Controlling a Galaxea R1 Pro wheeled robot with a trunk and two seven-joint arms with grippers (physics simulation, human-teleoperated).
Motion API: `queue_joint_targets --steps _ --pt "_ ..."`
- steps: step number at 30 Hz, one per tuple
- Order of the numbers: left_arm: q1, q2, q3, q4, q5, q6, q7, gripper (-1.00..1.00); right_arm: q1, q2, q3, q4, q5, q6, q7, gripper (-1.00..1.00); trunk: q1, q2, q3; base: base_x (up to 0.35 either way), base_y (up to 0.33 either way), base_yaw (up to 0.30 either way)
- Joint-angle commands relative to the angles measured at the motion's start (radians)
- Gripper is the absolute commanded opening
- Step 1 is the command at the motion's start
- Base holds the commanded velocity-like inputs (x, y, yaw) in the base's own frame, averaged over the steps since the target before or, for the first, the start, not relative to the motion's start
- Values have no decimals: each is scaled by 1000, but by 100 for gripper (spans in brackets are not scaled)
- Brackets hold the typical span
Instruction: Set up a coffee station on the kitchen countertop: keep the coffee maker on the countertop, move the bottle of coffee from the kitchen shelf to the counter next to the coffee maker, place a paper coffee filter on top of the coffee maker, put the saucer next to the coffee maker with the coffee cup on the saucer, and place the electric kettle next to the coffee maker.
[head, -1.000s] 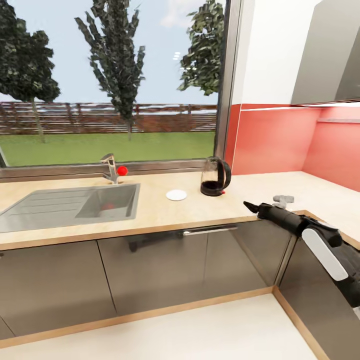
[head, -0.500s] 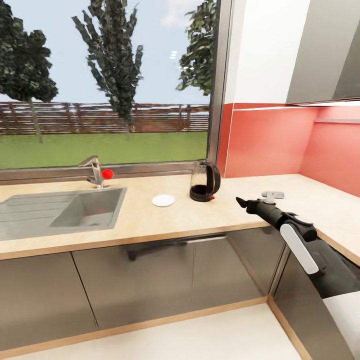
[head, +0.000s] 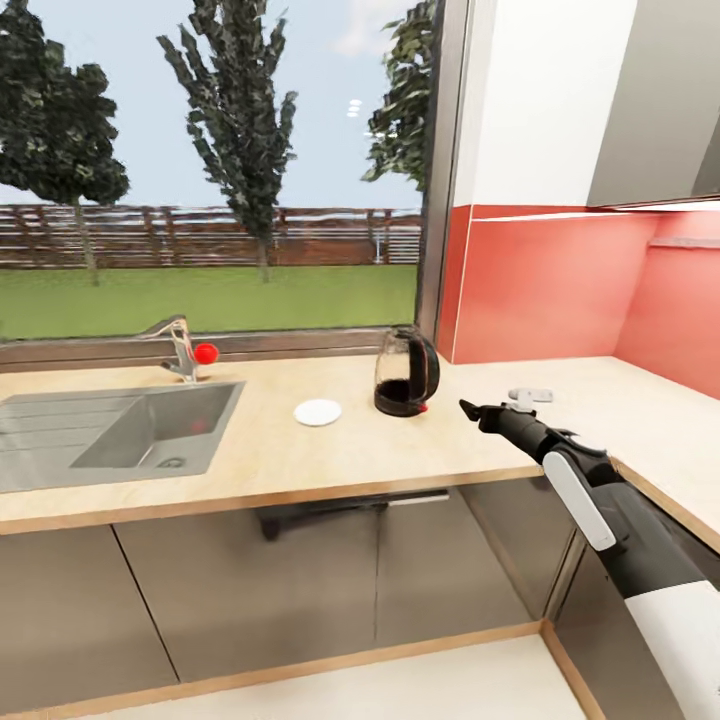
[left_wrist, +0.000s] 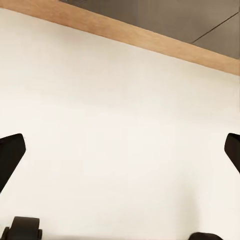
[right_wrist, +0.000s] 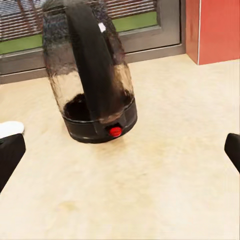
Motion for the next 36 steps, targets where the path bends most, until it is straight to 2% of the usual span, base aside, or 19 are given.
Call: queue_joint_targets --steps 1,10,21,30,36 --pt "-1 0 8 2 0 -1 -6 100 -1 -1 1 0 -4 3 -2 100 0 -1 -1 24 -12 244" --pt "-1 0 8 2 0 -1 -5 100 -1 9 0 10 -5 3 -2 100 0 -1 3 9 -6 238" --pt "-1 -1 8 2 0 -1 -3 100 2 9 0 11 -3 2 -5 100 0 -1 4 184 -149 33" --pt "-1 -1 8 2 0 -1 -3 100 3 9 2 11 -3 0 -7 100 0 -1 8 39 -26 155" --pt "-1 -2 9 3 0 -1 -3 100 4 9 52 11 -3 -6 -7 100 0 -1 9 6 -4 40"
